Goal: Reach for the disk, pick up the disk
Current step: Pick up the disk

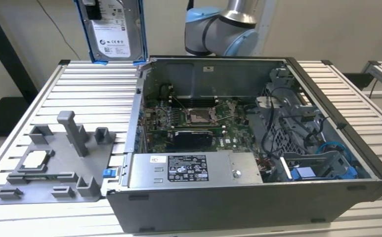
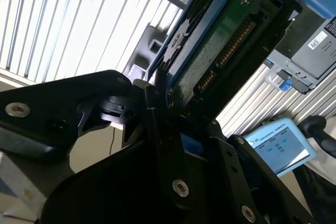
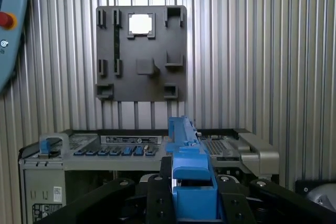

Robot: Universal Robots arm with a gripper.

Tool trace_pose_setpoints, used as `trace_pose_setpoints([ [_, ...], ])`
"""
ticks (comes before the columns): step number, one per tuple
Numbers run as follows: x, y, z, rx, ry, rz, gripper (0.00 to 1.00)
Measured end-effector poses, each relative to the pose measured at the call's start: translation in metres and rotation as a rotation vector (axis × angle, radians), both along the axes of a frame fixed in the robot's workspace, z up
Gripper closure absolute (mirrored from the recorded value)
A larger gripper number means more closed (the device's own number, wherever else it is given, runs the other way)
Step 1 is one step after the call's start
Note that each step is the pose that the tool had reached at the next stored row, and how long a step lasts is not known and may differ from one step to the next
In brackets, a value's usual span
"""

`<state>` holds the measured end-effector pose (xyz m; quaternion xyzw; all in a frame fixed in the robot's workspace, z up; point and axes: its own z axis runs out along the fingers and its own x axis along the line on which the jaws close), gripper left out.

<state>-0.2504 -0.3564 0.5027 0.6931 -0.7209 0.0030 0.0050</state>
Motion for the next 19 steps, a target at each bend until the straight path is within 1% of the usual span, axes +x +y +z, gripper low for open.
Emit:
trace_pose_setpoints([
  [19,0.039,0.0002,0.0,0.0,0.0,0.0,1.0],
])
